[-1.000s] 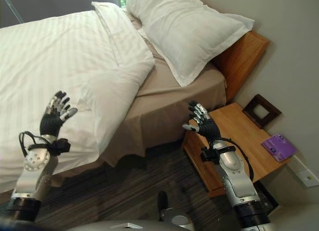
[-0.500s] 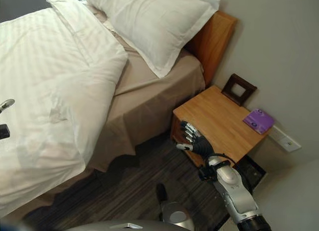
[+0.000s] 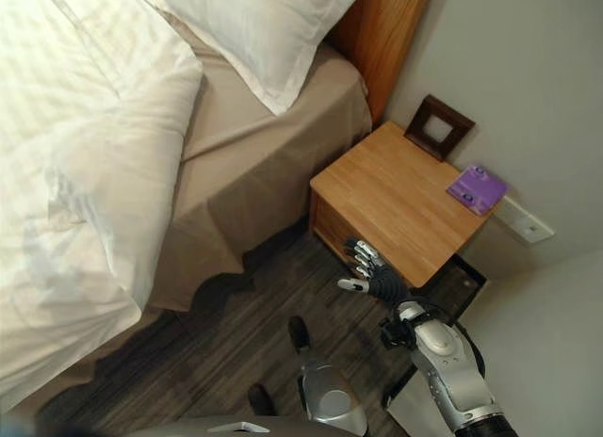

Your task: Making the bed.

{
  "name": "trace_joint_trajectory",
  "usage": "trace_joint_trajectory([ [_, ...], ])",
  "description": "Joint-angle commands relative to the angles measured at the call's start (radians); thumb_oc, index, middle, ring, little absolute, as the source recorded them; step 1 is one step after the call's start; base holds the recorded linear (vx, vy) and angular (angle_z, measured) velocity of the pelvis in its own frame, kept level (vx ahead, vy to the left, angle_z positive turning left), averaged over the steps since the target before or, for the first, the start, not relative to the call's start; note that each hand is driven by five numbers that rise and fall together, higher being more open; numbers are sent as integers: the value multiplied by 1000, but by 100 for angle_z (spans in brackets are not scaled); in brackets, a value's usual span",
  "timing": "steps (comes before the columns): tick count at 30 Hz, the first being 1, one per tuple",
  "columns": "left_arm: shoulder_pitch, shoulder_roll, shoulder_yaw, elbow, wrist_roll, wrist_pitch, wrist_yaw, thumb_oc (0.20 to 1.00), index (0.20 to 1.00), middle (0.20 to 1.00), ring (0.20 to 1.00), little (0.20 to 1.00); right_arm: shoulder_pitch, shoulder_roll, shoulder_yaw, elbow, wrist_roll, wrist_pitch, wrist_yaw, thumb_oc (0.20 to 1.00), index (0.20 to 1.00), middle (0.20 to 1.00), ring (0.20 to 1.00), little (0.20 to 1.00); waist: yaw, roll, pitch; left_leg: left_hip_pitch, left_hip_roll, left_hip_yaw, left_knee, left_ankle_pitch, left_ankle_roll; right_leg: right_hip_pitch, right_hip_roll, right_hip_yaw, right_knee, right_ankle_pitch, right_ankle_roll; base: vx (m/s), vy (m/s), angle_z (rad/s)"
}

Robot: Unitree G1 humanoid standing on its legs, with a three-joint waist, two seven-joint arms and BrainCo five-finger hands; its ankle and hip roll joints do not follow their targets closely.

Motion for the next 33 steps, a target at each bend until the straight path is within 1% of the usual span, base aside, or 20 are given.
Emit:
trace_joint_trajectory([
  [1, -112, 123, -58, 14, 22, -17, 38, 1000, 1000, 1000, 1000, 1000, -65, -22, -54, -17, 27, -41, 12, 1000, 1000, 1000, 1000, 1000, 4, 12, 28, -80, 50, 25, 10, 67, -23, 85, 9, -7, 13, -153, 88, 0, 0, 0],
  [2, -154, 140, -76, 20, 20, -18, 46, 1000, 1000, 1000, 1000, 1000, -66, -33, -56, -17, 34, -42, 12, 1000, 1000, 1000, 1000, 1000, 4, 1, 41, -101, 52, 21, 10, 74, -25, 66, 12, -6, 13, -148, 88, 0, 0, 0],
  [3, -161, 140, -82, 22, 19, -18, 45, 1000, 1000, 1000, 1000, 1000, -67, -31, -58, -16, 35, -42, 13, 1000, 1000, 1000, 1000, 1000, 5, 0, 40, -104, 52, 20, 10, 75, -25, 63, 11, -7, 13, -148, 87, -7, -31, 1],
  [4, -182, 144, -92, 28, 21, -18, 54, 1000, 1000, 1000, 1000, 1000, -67, -40, -55, -15, 41, -44, 11, 1000, 1000, 1000, 1000, 1000, 2, -6, 60, -121, 53, 12, 10, 80, -28, 49, 13, -12, 13, -144, 89, 0, 0, 0],
  [5, -186, 144, -95, 30, 21, -18, 54, 1000, 1000, 1000, 1000, 1000, -68, -38, -55, -14, 41, -44, 11, 1000, 1000, 1000, 1000, 1000, 3, -7, 58, -125, 52, 13, 10, 82, -27, 44, 12, -11, 13, -142, 88, 11, -26, 3],
  [7, -201, 150, -99, 34, 5, -23, 58, 1000, 1000, 1000, 1000, 1000, -60, -37, -55, -24, 52, -45, 16, 1000, 1000, 1000, 1000, 1000, 2, -15, 74, -147, 53, 8, 10, 88, -29, 24, 12, -13, 13, -138, 87, 29, -20, 0],
  [8, -204, 151, -95, 42, -7, -23, 55, 1000, 1000, 1000, 1000, 1000, -53, -34, -52, -32, 51, -46, 18, 1000, 1000, 1000, 1000, 1000, 2, -19, 93, -165, 53, 6, 10, 92, -32, 7, 13, -16, 13, -134, 87, 42, -29, 1],
  [9, -205, 152, -96, 43, -8, -23, 55, 1000, 1000, 1000, 1000, 1000, -54, -34, -52, -32, 51, -46, 18, 1000, 1000, 1000, 1000, 1000, 2, -19, 91, -168, 53, 6, 10, 92, -32, 4, 13, -16, 13, -134, 87, 49, -35, 0],
  [11, -223, 166, -100, 61, -26, -18, 50, 1000, 1000, 1000, 1000, 1000, -55, -38, -44, -46, 54, -47, 26, 1000, 1000, 1000, 1000, 1000, 0, -19, 119, -204, 53, 5, 10, 99, -37, -30, 13, -16, 13, -126, 88, 46, -46, 3],
  [12, -225, 167, -102, 62, -26, -18, 50, 1000, 1000, 1000, 1000, 1000, -56, -37, -44, -46, 54, -47, 26, 1000, 1000, 1000, 1000, 1000, 0, -19, 117, -207, 53, 5, 10, 100, -37, -32, 13, -17, 13, -126, 88, 40, -48, 4],
  [14, -255, 174, -110, 74, -45, -15, 51, 1000, 1000, 1000, 1000, 1000, -69, -41, -33, -45, 59, -49, 20, 1000, 1000, 1000, 1000, 1000, -9, -12, 145, -236, 55, 6, 10, 101, -42, -61, 13, -14, 13, -122, 89, 31, -41, 0],
  [15, -267, 171, -113, 72, -63, -17, 54, 1000, 1000, 1000, 1000, 1000, -81, -44, -31, -47, 61, -53, 13, 1000, 1000, 1000, 1000, 1000, -9, -13, 148, -256, 54, 11, 10, 105, -43, -81, 13, -10, 13, -116, 88, 57, -68, -2],
  [16, -265, 169, -106, 81, -82, -16, 57, 1000, 1000, 1000, 1000, 1000, -95, -43, -24, -50, 68, -62, 3, 1000, 1000, 1000, 1000, 1000, -14, -9, 169, -276, 57, 18, 10, 107, -48, -104, 16, -5, 13, -112, 89, 54, -80, -3],
  [18, -259, 165, -102, 96, -83, -9, 52, 1000, 1000, 1000, 1000, 1000, -101, -40, -21, -57, 71, -68, -1, 1000, 1000, 1000, 1000, 1000, -17, -1, 190, -294, 60, 24, 10, 108, -53, -121, 21, -3, 13, -111, 89, 56, -62, -4],
  [19, -259, 165, -101, 96, -83, -9, 52, 1000, 1000, 1000, 1000, 1000, -102, -41, -20, -57, 72, -68, -1, 1000, 1000, 1000, 1000, 1000, -17, -2, 188, -298, 59, 26, 10, 110, -53, -126, 20, -2, 13, -109, 88, 44, -43, -5],
  [24, -289, 117, -134, 77, -84, -12, 59, 1000, 1000, 1000, 1000, 1000, -125, -33, 5, -53, 73, -82, -10, 1000, 1000, 1000, 1000, 1000, -26, 25, 224, -336, 59, 27, 10, 113, -60, -162, 23, 8, 13, -108, 86, 32, -59, -2],
  [28, -359, 85, -189, 44, -105, -26, 68, 1000, 1000, 1000, 1000, 1000, -158, -34, 30, -52, 73, -91, -21, 1000, 1000, 1000, 1000, 1000, -38, 50, 236, -337, 57, 33, 10, 110, -63, -169, 28, 24, 13, -108, 85, 46, -41, -3],
  [31, -420, 40, -243, 5, -98, -43, 76, 1000, 1000, 1000, 1000, 1000, -146, -31, 31, -48, 53, -97, -25, 1000, 1000, 1000, 1000, 1000, -54, 69, 234, -315, 56, 43, 10, 99, -62, -153, 31, 37, 13, -115, 89, 46, -26, -9],
  [33, -435, 35, -255, -2, -100, -47, 77, 1000, 1000, 1000, 1000, 1000, -143, -29, 29, -49, 50, -97, -25, 1000, 1000, 1000, 1000, 1000, -53, 69, 229, -315, 55, 48, 10, 100, -62, -156, 30, 39, 13, -114, 88, 10, -18, -6],
])
